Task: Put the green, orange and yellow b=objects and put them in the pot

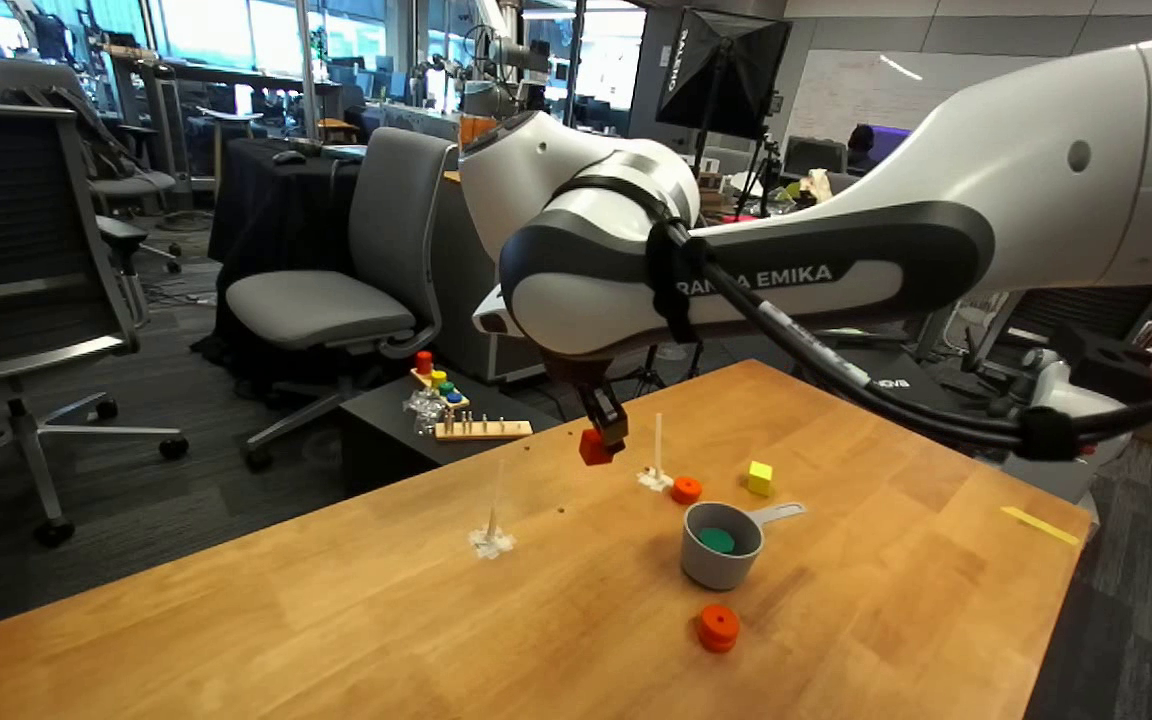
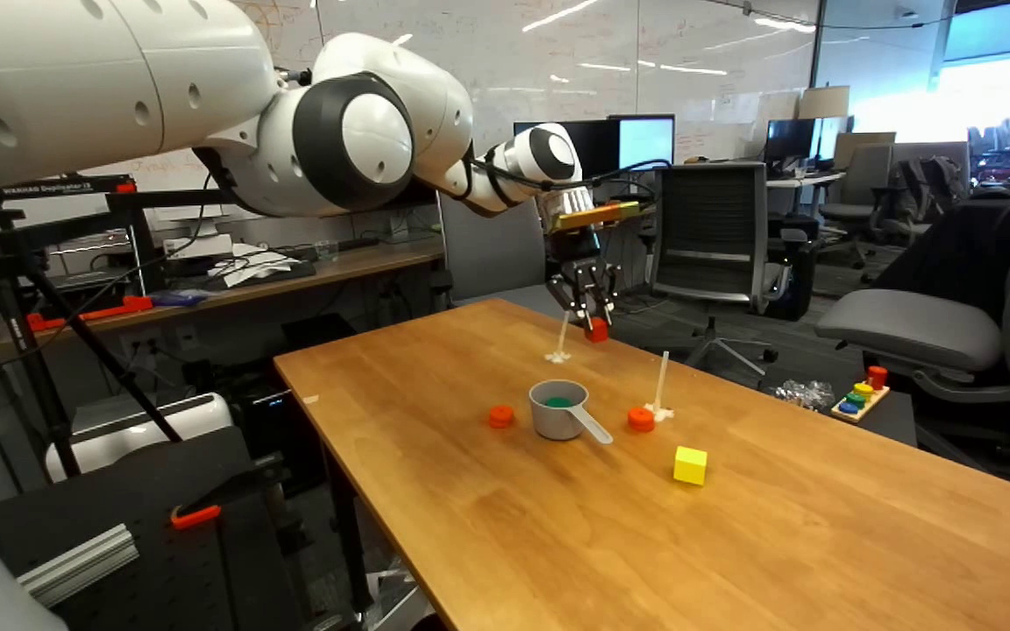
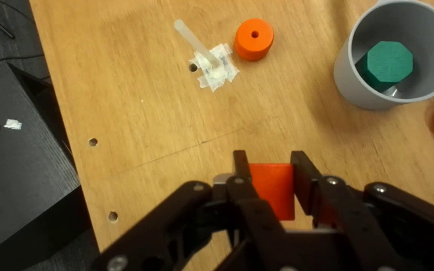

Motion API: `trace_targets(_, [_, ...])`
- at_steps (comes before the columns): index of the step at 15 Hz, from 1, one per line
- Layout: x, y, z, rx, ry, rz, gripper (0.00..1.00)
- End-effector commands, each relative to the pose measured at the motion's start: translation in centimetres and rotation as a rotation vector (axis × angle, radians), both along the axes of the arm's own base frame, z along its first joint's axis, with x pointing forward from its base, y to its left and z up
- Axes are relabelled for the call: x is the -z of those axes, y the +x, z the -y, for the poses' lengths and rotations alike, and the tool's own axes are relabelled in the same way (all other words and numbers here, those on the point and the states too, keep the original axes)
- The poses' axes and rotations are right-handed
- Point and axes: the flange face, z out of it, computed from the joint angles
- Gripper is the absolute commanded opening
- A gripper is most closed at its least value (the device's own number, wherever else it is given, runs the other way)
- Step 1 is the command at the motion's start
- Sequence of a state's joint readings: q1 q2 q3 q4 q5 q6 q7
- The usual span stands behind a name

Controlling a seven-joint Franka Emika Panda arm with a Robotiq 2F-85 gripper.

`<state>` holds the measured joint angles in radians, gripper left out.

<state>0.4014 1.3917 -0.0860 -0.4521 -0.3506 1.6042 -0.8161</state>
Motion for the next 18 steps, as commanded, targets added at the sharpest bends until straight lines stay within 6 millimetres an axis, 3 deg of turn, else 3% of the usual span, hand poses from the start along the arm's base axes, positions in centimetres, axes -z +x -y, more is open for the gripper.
trace_targets(1, [-1.4, -0.4, -1.1, -0.048, -0.020, -0.014, 0.16])
trace_targets(8, [-0.8, -1.7, 0.0, 0.012, -0.104, -0.107, 0.16])
trace_targets(9, [-0.7, -1.8, 0.4, 0.023, -0.106, -0.122, 0.20])
trace_targets(12, [-0.6, -1.7, 1.0, 0.024, -0.096, -0.136, 0.12])
trace_targets(18, [1.2, -3.3, 4.2, 0.123, -0.143, -0.295, 0.10])
